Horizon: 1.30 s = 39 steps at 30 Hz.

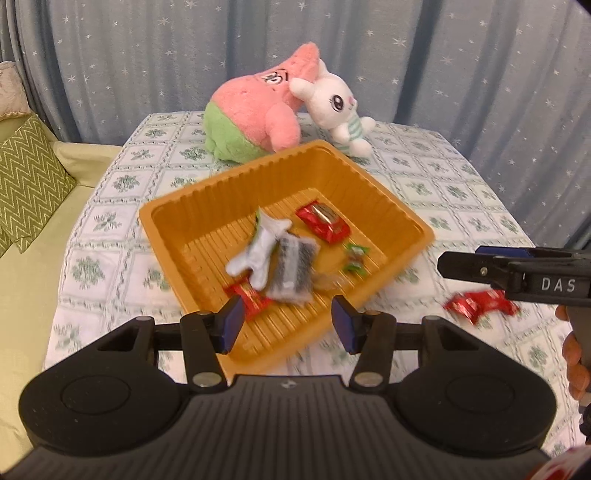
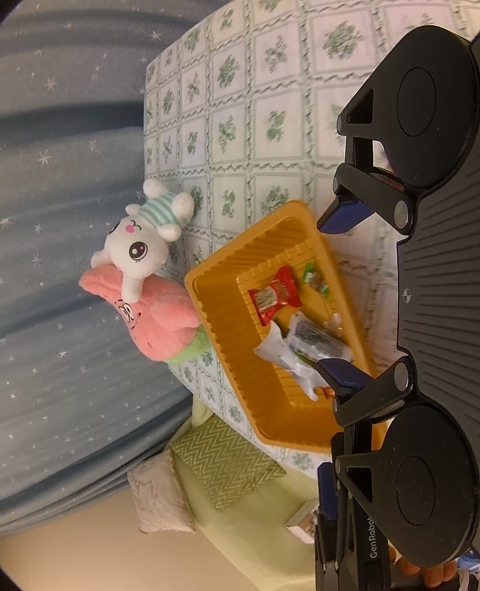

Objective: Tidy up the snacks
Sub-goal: 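Move the left tool to the yellow-green candy and close on it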

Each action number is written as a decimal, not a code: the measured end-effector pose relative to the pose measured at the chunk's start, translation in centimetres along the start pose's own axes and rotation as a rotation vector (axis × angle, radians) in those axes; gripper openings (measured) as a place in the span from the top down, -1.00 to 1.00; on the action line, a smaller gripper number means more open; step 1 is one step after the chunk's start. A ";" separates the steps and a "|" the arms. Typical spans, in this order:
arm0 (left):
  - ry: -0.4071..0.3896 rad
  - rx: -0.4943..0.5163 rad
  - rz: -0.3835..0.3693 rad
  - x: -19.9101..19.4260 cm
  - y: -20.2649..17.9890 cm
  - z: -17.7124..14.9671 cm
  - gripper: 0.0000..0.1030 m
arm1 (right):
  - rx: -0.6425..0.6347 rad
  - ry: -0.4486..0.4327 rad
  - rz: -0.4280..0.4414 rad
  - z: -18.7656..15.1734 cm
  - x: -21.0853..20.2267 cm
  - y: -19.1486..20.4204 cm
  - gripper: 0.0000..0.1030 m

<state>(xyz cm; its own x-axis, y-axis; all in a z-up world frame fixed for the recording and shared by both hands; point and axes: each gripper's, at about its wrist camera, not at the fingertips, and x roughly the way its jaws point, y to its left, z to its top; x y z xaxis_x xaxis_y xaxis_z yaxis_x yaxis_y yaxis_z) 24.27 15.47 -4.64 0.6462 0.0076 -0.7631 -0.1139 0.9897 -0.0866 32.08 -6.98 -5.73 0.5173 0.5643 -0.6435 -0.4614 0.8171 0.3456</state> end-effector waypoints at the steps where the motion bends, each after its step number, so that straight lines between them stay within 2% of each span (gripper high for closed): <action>1: 0.003 0.002 -0.003 -0.4 -0.4 -0.5 0.04 | 0.000 0.000 -0.001 -0.5 -0.6 -0.1 -0.45; 17: 0.053 0.018 -0.062 -4.6 -7.0 -8.0 0.00 | -0.003 0.048 -0.034 -8.3 -8.9 -2.6 -0.53; 27: 0.065 0.027 -0.096 -5.1 -10.9 -10.3 0.00 | 0.017 0.074 -0.071 -11.2 -11.7 -5.6 -0.53; 39: 0.072 0.071 -0.126 -4.2 -14.6 -12.2 -0.04 | 0.018 0.102 -0.134 -13.4 -13.1 -9.1 -0.53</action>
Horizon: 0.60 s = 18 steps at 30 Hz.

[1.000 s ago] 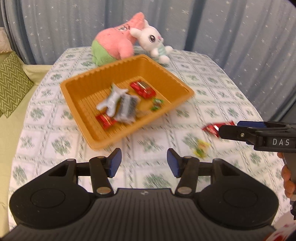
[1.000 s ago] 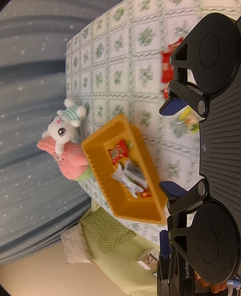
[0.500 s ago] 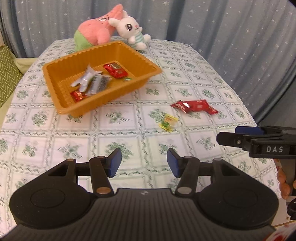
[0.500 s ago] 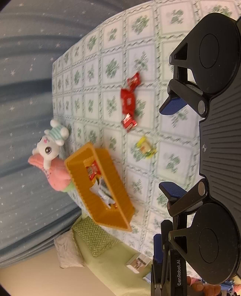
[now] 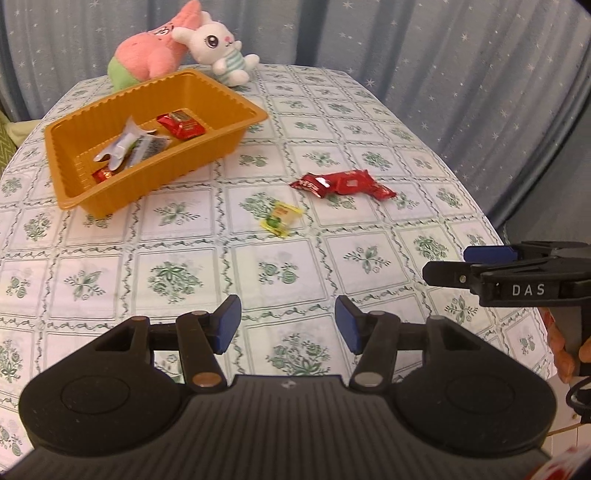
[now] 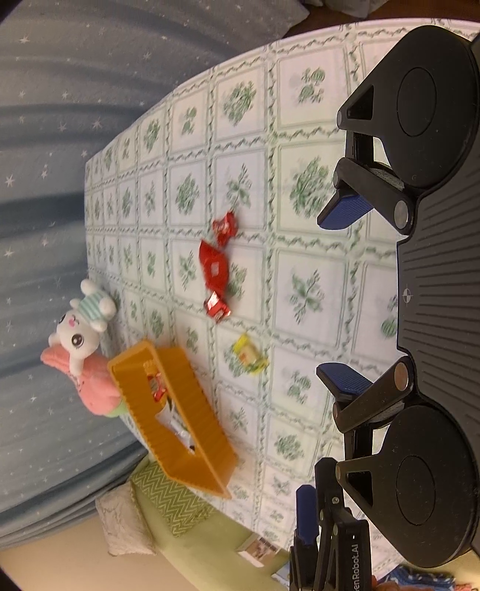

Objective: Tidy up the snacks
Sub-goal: 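Move the left tool to the yellow-green candy and close on it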

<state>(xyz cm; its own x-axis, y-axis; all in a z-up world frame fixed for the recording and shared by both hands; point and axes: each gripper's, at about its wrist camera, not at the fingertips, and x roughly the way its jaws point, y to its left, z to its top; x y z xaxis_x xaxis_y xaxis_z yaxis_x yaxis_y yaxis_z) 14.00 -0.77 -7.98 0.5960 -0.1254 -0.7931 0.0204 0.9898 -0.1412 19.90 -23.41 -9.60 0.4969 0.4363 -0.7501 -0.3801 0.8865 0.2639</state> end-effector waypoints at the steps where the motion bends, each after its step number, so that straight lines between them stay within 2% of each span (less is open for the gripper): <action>1: 0.000 0.002 -0.001 0.1 -0.2 0.0 -0.04 | 0.001 0.002 -0.004 -0.1 0.0 -0.3 -0.53; 15: 0.004 0.068 0.009 3.6 -1.4 0.8 -0.02 | 0.024 0.024 -0.058 -0.1 1.6 -3.7 -0.53; 18: 0.006 0.087 0.014 4.8 -1.2 1.4 0.05 | 0.029 0.024 -0.062 0.3 2.0 -4.1 -0.53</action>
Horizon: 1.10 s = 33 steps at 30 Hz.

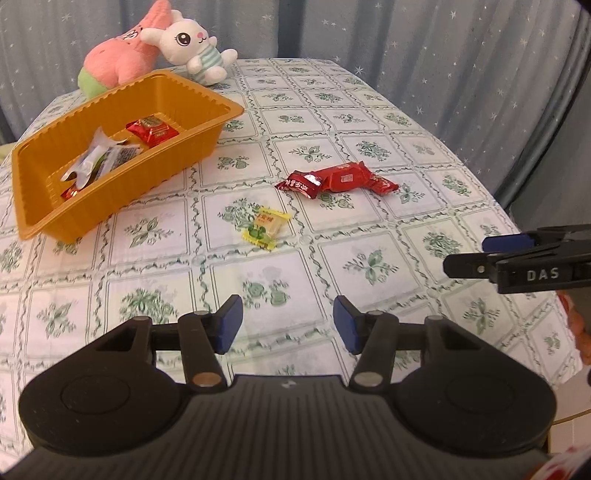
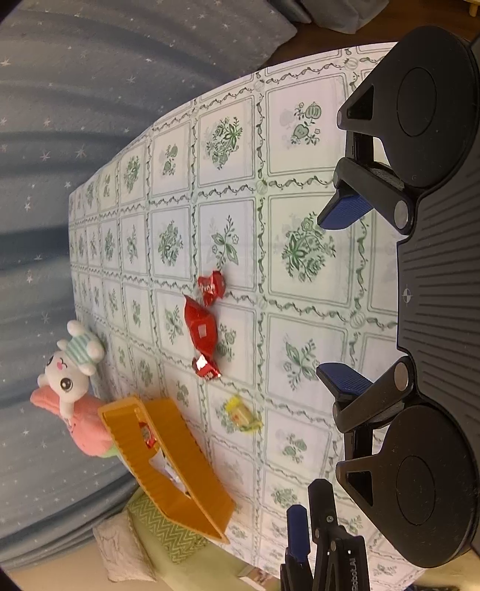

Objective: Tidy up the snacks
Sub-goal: 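Move the left tool to the yellow-green candy and close on it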

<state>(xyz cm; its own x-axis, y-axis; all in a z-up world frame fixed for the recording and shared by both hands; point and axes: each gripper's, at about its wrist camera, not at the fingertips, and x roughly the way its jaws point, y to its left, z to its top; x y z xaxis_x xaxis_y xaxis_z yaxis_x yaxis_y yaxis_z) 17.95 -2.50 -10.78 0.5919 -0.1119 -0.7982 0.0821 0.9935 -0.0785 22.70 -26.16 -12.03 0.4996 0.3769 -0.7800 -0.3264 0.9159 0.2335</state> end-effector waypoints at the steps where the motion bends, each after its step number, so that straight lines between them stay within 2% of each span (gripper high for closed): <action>1: 0.003 0.009 0.004 0.5 0.1 0.2 0.07 | 0.001 0.000 -0.001 0.1 0.1 -0.1 -0.53; 17: 0.003 0.149 0.020 7.0 0.9 5.0 0.18 | 0.065 0.014 -0.033 1.7 2.0 -1.9 -0.53; 23: 0.023 0.161 0.012 8.7 1.2 5.8 0.28 | 0.084 0.024 -0.042 2.0 2.5 -2.5 -0.53; 26: 0.040 0.158 0.001 9.3 1.4 6.1 0.39 | 0.089 0.026 -0.045 2.1 2.7 -2.7 -0.53; 31: 0.054 0.146 -0.010 9.7 1.8 6.1 0.44 | 0.086 0.030 -0.046 2.5 3.2 -2.8 -0.53; 33: 0.052 0.143 -0.014 9.7 1.9 6.1 0.55 | 0.080 0.032 -0.043 2.7 3.4 -2.8 -0.53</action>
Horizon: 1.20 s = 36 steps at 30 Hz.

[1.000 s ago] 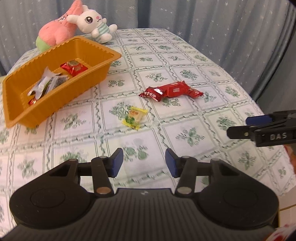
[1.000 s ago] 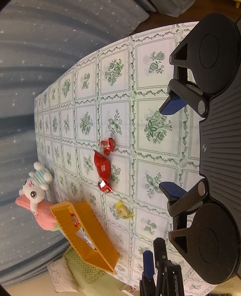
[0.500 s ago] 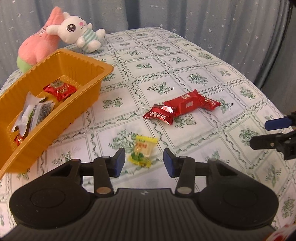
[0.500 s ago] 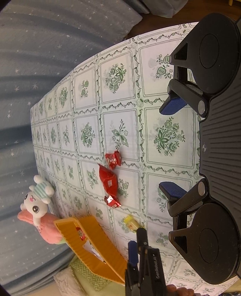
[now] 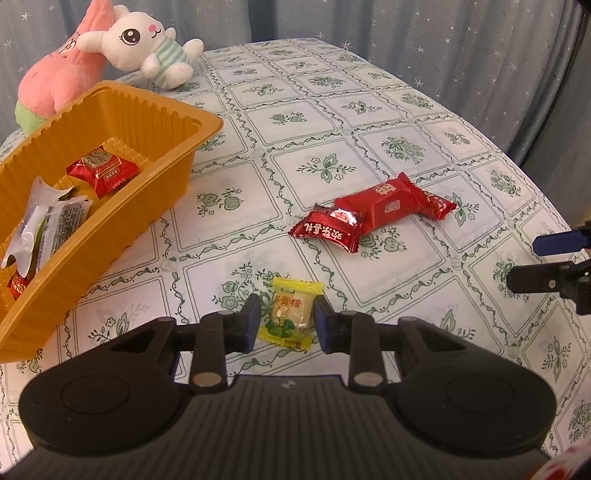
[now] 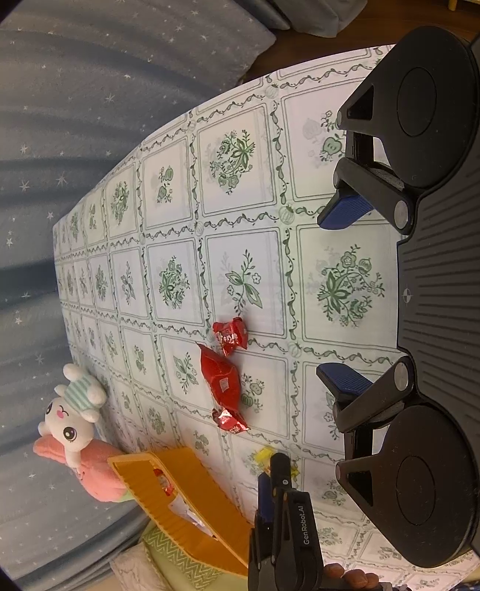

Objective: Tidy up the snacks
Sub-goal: 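Move the left tool to the yellow-green candy and close on it, then grasp the large red candy with the right tool while the left tool holds the yellow candy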

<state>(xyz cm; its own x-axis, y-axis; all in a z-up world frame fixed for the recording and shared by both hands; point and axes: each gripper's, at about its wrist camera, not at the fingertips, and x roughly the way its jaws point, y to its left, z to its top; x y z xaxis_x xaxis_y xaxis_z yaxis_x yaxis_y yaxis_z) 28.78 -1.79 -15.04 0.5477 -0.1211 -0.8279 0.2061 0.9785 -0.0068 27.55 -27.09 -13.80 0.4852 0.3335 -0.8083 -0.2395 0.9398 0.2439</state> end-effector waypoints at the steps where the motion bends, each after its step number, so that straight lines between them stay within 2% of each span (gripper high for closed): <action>1: -0.001 -0.001 -0.003 0.0 0.1 0.0 0.58 | -0.005 0.001 0.002 0.1 0.1 0.0 -0.53; 7: -0.004 -0.043 0.001 -0.3 0.8 -0.2 0.62 | -0.100 -0.029 0.037 1.3 0.7 0.8 -0.53; 13: -0.004 -0.099 0.025 -1.2 2.2 -1.1 0.62 | -0.347 -0.078 0.083 3.1 2.0 2.6 -0.53; 21: 0.004 -0.173 0.067 -2.6 4.0 -3.0 0.62 | -0.566 -0.051 0.159 5.9 5.8 4.5 -0.53; 27: 0.012 -0.233 0.094 -3.7 5.4 -4.3 0.62 | -0.783 -0.054 0.171 7.0 7.9 6.6 -0.52; 28: 0.014 -0.240 0.097 -3.8 5.5 -4.5 0.62 | -0.810 -0.045 0.175 7.2 8.3 6.9 -0.49; 30: 0.017 -0.254 0.101 -4.2 5.8 -4.8 0.62 | -0.846 0.000 0.193 7.5 9.2 7.4 -0.14; 34: 0.018 -0.274 0.100 -4.6 6.0 -5.4 0.62 | -0.867 0.062 0.215 7.6 10.4 7.9 -0.03; 36: 0.018 -0.279 0.098 -4.8 6.1 -5.6 0.62 | -0.838 0.087 0.234 7.7 10.4 7.9 0.15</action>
<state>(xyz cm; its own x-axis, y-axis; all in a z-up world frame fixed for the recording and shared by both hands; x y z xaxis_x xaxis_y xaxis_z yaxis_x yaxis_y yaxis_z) 22.89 5.68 -14.22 0.5391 -0.0235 -0.8419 -0.0796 0.9937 -0.0786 37.17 -15.63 -16.12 0.2884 0.4722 -0.8330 -0.8811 0.4713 -0.0379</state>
